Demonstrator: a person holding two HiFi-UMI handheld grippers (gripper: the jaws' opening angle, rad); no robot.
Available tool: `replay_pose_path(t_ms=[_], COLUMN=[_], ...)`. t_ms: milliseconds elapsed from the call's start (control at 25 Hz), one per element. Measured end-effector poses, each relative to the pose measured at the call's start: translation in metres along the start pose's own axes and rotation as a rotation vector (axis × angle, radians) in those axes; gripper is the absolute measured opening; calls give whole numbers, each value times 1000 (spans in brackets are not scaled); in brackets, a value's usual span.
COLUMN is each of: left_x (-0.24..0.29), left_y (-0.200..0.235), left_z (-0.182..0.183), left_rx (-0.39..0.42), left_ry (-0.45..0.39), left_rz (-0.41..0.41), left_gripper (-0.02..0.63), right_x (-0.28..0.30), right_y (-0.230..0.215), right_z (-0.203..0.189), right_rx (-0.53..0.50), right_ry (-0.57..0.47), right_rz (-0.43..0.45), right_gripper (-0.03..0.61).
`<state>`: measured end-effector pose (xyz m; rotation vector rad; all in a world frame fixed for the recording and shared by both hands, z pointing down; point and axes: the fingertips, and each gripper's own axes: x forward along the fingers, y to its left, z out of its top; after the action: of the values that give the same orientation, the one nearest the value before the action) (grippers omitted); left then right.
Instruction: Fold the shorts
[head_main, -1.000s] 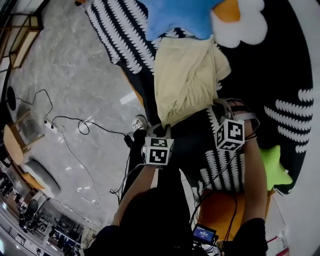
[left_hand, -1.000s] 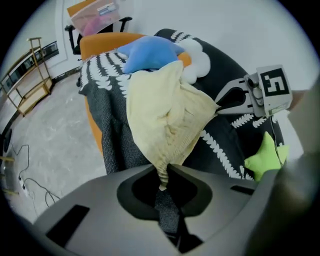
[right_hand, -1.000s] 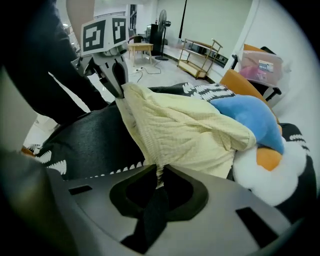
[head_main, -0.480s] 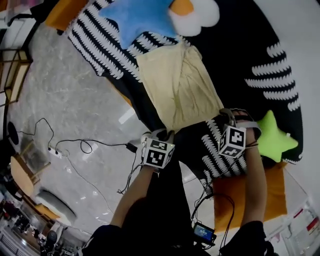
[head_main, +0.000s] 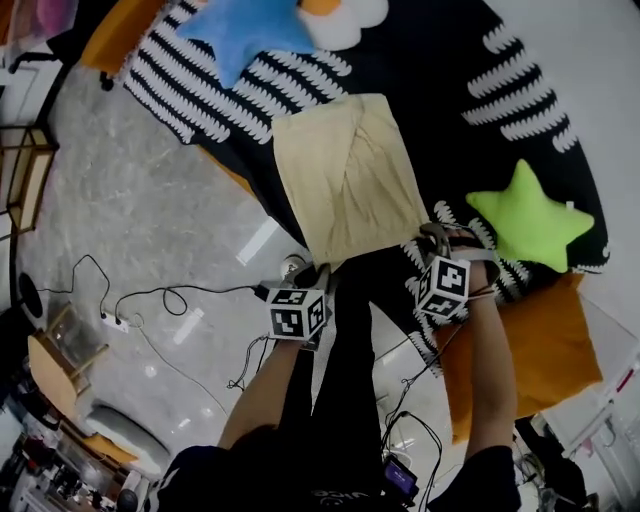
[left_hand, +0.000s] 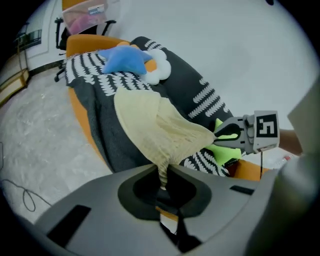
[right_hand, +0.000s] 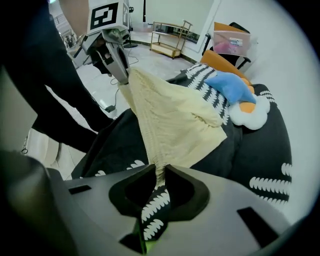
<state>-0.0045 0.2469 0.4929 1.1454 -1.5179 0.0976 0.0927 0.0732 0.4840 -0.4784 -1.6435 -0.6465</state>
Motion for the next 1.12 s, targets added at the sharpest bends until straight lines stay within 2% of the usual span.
replay_pose_path(t_ms=[80, 200, 280, 400, 480, 560, 640, 800, 880, 960, 1000, 1040, 1120], left_x=[-2, 2, 8, 6, -2, -10, -17, -22, -24, -27, -29, -32, -37], left_y=[13, 21, 22, 20, 17, 14, 13, 4, 1, 0, 2, 5, 16], left_z=[-14, -27, -26, -16, -8, -2, 5, 21, 29, 33, 35, 36, 34], left_rx=[-60, -161, -185, -195, -227, -260, -284, -311, -306, -303, -299, -298, -318], left_ry=[-1, -4, -21, -94, -149, -186, -211, -260, -277, -285, -287, -290, -295], left_rz=[50, 77, 75, 54, 33, 12, 2, -13, -12, -3, 7, 19, 40], left_gripper=[18, 18, 18, 18, 18, 18, 17, 17, 17, 17, 18, 18, 18], right_x=[12, 27, 34, 50, 61, 67, 72, 89, 100, 103, 100, 94, 77], right_y=[11, 19, 13, 4, 1, 1, 4, 22, 33, 37, 35, 32, 26], right_z=[13, 21, 23, 23, 19, 19, 23, 24, 22, 15, 12, 11, 12], right_rx=[12, 68, 126, 247, 389, 586, 754, 979, 1111, 1208, 1224, 1209, 1081], right_ry=[-39, -90, -130, -175, -194, -221, -242, -231, -221, -214, -217, -224, -218], right_rz=[27, 63, 36, -52, -94, -106, -106, -93, -57, -47, -51, -54, -65], right_gripper=[72, 78, 83, 105, 152, 215, 221, 236, 225, 113, 53, 31, 31])
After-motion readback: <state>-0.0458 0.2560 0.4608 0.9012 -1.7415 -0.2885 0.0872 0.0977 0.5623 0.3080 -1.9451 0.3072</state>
